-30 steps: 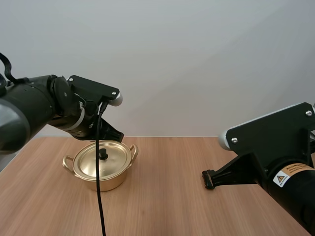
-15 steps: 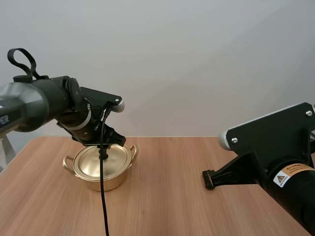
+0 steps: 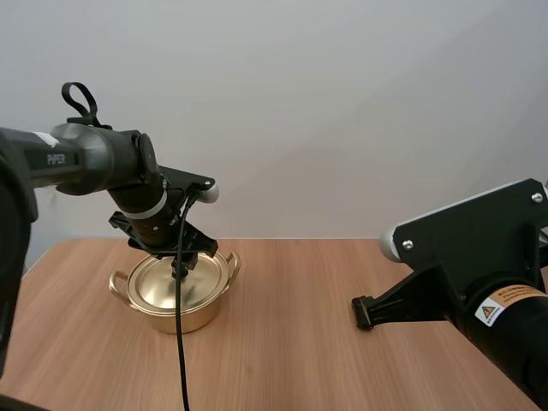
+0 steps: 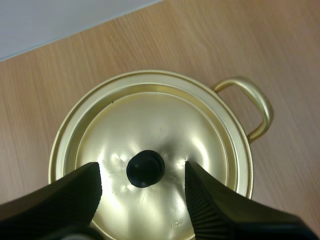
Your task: Open the pot, put the car inside, and close it
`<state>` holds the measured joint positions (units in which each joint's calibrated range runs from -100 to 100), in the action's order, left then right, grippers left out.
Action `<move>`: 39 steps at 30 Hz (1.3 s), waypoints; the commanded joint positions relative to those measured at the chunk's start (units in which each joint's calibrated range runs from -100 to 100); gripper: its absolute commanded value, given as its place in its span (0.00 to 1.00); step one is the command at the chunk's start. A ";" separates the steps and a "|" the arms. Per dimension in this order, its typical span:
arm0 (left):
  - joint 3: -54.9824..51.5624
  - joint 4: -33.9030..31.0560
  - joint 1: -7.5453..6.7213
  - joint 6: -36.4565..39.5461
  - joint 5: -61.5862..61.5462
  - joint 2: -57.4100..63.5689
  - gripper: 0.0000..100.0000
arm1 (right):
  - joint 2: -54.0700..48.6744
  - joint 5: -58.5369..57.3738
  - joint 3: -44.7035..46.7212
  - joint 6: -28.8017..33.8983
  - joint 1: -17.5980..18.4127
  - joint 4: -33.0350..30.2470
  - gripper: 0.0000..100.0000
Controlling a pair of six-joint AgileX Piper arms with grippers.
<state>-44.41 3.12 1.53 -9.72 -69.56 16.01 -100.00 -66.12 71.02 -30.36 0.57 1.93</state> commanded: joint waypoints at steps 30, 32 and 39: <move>2.52 0.15 0.05 -1.33 4.80 -1.71 0.00 | 0.00 0.05 0.04 0.00 -0.02 0.02 0.00; 3.78 2.69 0.05 -1.20 6.66 1.56 0.00 | 0.00 0.05 0.04 0.00 -0.02 0.02 0.00; 3.91 15.41 0.05 -1.20 16.06 21.04 0.00 | 2.71 4.60 1.69 0.11 -1.31 -0.34 0.00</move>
<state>-40.55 13.57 1.53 -10.99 -54.79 27.67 -98.69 -62.90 72.32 -30.26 -0.28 1.40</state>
